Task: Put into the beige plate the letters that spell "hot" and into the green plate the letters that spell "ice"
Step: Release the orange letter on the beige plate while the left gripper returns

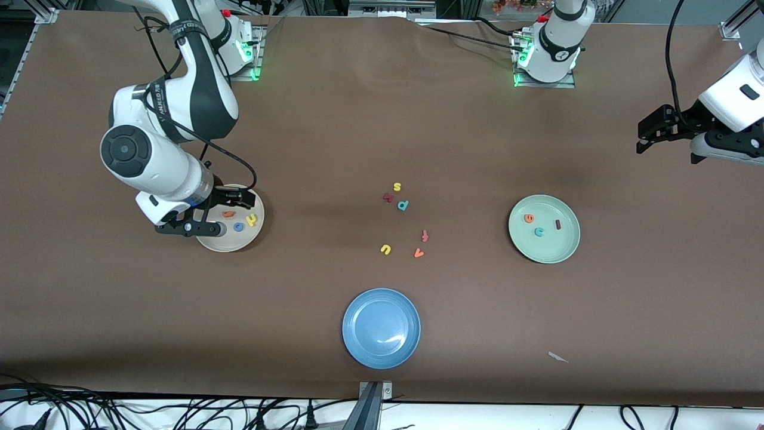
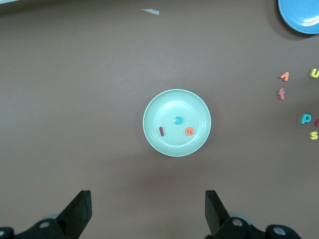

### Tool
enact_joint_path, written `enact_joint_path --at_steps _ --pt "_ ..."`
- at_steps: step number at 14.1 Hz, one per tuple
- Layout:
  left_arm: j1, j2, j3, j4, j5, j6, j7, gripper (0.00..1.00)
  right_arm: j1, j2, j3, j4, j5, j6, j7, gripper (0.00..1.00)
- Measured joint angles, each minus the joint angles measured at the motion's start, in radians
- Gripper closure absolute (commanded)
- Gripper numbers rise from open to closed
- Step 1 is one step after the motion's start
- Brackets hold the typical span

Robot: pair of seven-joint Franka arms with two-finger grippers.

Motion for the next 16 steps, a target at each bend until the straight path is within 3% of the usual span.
enact_joint_path --at_steps 2,4,7,8,16 --pt "-0.003 -0.001 0.000 0.001 0.000 -0.019 0.001 0.00 -0.042 0.002 0.009 0.024 0.000 -0.045 -0.015 0.00" --pt "-0.014 -0.001 -0.001 0.004 0.000 -0.049 -0.001 0.00 -0.124 -0.002 0.061 0.054 0.000 -0.088 -0.025 0.00" --pt "-0.024 -0.001 -0.005 0.006 0.000 -0.058 -0.016 0.00 -0.352 -0.030 0.267 0.082 -0.044 -0.137 -0.034 0.00" --pt "-0.022 -0.001 -0.004 0.007 0.000 -0.062 -0.017 0.00 -0.396 -0.050 0.299 0.085 -0.059 -0.161 -0.037 0.00" --pt "-0.021 -0.005 -0.006 0.021 0.000 -0.089 -0.015 0.00 -0.517 -0.285 0.319 0.083 -0.100 -0.399 -0.159 0.00"
